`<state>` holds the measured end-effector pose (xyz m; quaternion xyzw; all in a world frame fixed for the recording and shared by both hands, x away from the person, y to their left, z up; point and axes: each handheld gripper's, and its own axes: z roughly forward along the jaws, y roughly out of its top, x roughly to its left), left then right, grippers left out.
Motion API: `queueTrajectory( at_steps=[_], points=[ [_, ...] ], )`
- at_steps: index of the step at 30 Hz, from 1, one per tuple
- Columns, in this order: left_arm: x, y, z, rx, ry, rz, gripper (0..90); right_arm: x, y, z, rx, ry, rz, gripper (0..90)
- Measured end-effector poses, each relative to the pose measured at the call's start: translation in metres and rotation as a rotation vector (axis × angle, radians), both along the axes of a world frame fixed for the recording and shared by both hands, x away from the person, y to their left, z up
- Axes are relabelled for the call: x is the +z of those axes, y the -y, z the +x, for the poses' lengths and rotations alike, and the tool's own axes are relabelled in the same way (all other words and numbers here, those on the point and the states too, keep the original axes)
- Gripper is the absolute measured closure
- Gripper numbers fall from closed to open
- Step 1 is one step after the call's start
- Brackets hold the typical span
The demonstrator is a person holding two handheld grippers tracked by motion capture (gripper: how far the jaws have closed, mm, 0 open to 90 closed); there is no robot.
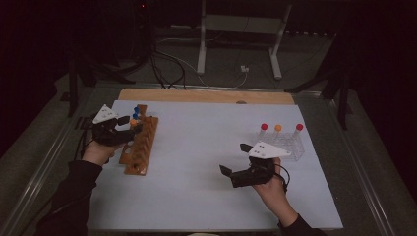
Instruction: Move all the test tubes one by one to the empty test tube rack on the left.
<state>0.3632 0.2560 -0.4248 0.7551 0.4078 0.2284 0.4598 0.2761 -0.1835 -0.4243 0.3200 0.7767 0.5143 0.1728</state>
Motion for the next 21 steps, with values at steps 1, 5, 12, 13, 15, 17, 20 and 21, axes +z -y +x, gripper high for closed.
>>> queueTrajectory(
  at_steps=[1,5,12,13,15,17,20,21],
  points=[
    [0.001,0.003,-0.003,-0.011,0.002,-0.003,29.3,0.002,0.003,0.001,-0.006,0.005,0.003,0.0],
    [0.005,0.016,-0.014,-0.057,0.005,-0.029,18.5,0.008,0.014,0.004,-0.042,0.023,0.011,0.0],
    [0.007,0.043,-0.031,-0.184,0.006,-0.052,7.6,0.014,0.041,0.011,-0.140,0.059,-0.006,0.0],
    [0.006,0.046,-0.033,-0.205,0.001,-0.057,5.6,0.014,0.045,0.013,-0.161,0.062,-0.010,0.0],
    [0.005,0.053,-0.037,-0.236,-0.004,-0.062,4.0,0.014,0.055,0.017,-0.197,0.067,-0.018,0.0],
    [0.002,0.059,-0.040,-0.262,-0.014,-0.067,2.4,0.014,0.065,0.021,-0.239,0.068,-0.025,0.0],
    [-0.001,0.065,-0.043,-0.298,-0.024,-0.083,2.4,0.014,0.079,0.026,-0.286,0.068,-0.035,0.0],
    [-0.003,0.067,-0.044,-0.304,-0.028,-0.086,2.4,0.013,0.082,0.027,-0.304,0.073,-0.045,0.0]
  ],
)
